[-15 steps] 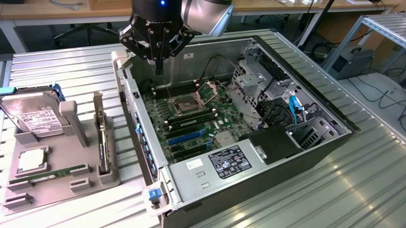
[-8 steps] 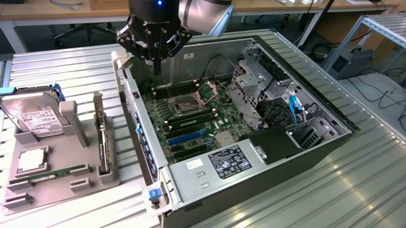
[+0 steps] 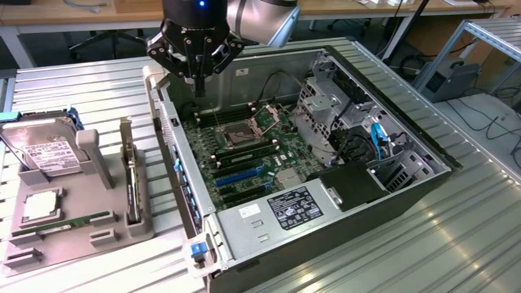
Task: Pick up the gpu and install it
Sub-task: 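Reach for the gpu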
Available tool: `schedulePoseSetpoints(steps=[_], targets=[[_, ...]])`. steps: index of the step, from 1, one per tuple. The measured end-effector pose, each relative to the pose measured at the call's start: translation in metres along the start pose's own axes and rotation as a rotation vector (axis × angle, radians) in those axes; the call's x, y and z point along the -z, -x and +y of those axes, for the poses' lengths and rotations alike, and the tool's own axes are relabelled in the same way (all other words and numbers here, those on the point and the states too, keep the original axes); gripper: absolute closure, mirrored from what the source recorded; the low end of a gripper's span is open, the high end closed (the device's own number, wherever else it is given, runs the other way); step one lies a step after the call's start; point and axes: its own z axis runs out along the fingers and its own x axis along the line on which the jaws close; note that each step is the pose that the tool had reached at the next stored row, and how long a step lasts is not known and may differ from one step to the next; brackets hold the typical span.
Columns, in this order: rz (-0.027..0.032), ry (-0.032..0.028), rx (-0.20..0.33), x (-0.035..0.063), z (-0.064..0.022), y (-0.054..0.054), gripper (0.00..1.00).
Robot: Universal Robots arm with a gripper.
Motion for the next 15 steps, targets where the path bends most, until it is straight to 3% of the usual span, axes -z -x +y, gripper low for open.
schedulePoseSetpoints(steps=[15], targets=[[0.0, 0.0, 0.0, 0.0001, -0.0005, -0.0058, 0.89]])
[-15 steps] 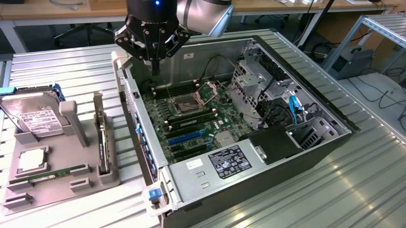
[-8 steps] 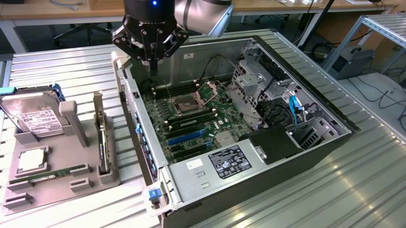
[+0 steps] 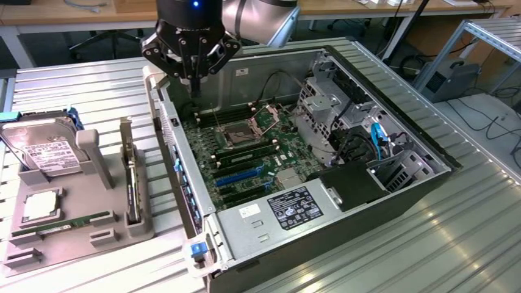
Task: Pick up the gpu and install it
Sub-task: 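Reach for the gpu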
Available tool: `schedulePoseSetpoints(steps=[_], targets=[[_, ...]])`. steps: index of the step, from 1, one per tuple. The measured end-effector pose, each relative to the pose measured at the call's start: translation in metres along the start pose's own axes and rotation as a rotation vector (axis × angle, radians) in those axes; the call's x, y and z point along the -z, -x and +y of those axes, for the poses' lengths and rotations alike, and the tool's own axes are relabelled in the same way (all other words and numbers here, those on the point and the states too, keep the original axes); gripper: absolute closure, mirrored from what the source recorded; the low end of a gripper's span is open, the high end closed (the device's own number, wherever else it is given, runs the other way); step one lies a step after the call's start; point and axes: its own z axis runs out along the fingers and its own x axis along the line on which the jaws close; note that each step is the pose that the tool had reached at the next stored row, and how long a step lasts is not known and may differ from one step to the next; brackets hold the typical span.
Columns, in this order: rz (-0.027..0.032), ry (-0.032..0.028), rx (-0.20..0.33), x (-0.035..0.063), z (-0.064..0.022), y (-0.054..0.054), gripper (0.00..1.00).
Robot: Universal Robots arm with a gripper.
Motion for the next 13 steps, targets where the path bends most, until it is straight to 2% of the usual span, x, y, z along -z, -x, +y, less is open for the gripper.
schedulePoseSetpoints(steps=[13], targets=[[0.0, 0.0, 0.0, 0.0, -0.0002, -0.0029, 0.89]])
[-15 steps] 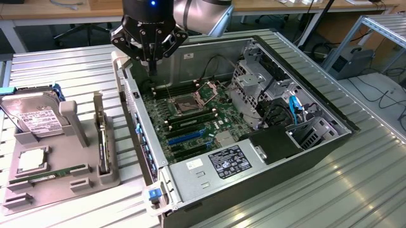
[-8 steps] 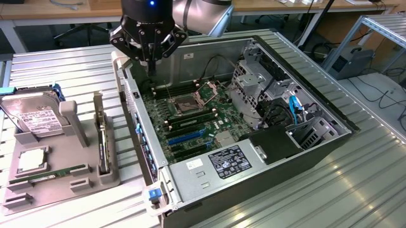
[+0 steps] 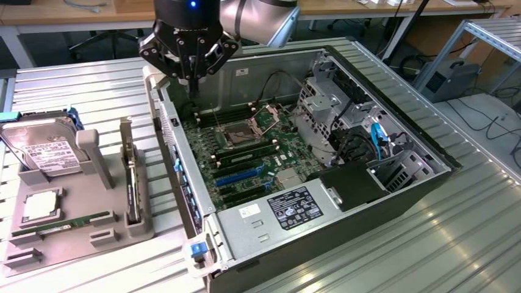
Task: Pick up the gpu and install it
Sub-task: 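Reach for the gpu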
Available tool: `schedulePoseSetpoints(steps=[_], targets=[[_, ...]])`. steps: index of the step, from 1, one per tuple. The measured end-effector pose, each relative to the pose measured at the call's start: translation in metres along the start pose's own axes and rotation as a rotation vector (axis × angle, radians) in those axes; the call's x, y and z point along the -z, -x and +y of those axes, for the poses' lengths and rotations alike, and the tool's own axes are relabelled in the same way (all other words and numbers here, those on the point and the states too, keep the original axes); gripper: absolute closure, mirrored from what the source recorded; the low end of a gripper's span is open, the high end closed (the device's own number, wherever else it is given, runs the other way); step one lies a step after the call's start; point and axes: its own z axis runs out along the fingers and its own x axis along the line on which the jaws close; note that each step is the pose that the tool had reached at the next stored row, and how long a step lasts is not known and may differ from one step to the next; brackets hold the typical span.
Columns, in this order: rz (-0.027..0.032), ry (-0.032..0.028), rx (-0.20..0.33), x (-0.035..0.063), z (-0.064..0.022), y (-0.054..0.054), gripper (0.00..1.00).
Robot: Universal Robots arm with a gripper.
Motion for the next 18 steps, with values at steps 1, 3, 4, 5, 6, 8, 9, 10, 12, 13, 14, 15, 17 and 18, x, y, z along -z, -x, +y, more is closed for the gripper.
schedulePoseSetpoints(steps=[1, 3, 4, 5, 6, 8, 9, 10, 12, 13, 14, 15, 17, 18], targets=[[0.0, 0.0, 0.0, 0.0, 0.0, -0.0002, 0.89], [0.0, 0.0001, 0.0, 0.0, -0.0001, -0.0009, 0.89], [0.0, 0.0, 0.0, 0.0, -0.0001, -0.0012, 0.89], [0.0, 0.0, 0.0, 0.0, -0.0001, -0.0015, 0.89], [0.0, 0.0, 0.0, 0.0, -0.0001, -0.0016, 0.89], [0.0, 0.0, 0.0, 0.0001, -0.0002, -0.0022, 0.89], [0.0, 0.0, 0.0, 0.0001, -0.0002, -0.0025, 0.89], [0.0, 0.0, 0.0, 0.0001, -0.0002, -0.003, 0.89], [0.0, 0.0, 0.0, 0.0001, -0.0003, -0.0036, 0.89], [0.0, 0.0, 0.0, 0.0001, -0.0004, -0.0049, 0.89], [0.0, 0.0, 0.0, 0.0001, -0.0004, -0.0058, 0.89], [0.0, 0.0, 0.0, 0.0002, -0.0005, -0.0063, 0.89], [-0.0001, 0.0, 0.0, 0.0001, -0.0005, -0.0069, 0.89], [0.0, 0.0, 0.0, 0.0002, -0.0005, -0.0072, 0.89]])
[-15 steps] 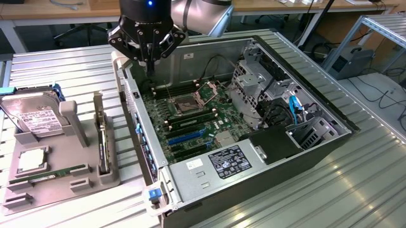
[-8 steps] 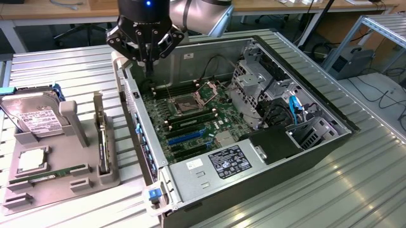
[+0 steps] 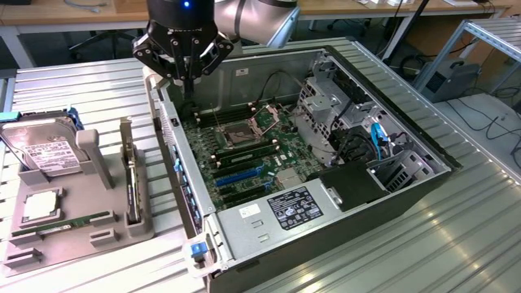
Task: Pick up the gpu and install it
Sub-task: 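Reach for the gpu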
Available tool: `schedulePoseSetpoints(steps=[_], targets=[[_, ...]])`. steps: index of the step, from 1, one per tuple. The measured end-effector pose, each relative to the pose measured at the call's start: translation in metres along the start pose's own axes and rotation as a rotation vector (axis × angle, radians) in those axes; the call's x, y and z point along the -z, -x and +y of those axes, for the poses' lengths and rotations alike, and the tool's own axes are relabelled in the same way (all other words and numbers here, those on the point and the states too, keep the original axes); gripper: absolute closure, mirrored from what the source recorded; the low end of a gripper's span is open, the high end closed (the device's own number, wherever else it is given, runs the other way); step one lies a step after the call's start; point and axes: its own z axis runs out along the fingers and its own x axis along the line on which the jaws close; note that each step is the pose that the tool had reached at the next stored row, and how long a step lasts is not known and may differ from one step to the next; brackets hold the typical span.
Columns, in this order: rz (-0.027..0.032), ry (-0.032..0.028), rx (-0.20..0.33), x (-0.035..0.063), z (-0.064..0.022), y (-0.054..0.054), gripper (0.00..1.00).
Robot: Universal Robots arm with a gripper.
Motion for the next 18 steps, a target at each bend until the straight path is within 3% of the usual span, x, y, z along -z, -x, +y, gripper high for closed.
schedulePoseSetpoints(steps=[18], targets=[[-0.0001, 0.0, 0.0, 0.0, -0.0004, -0.005, 0.89]])
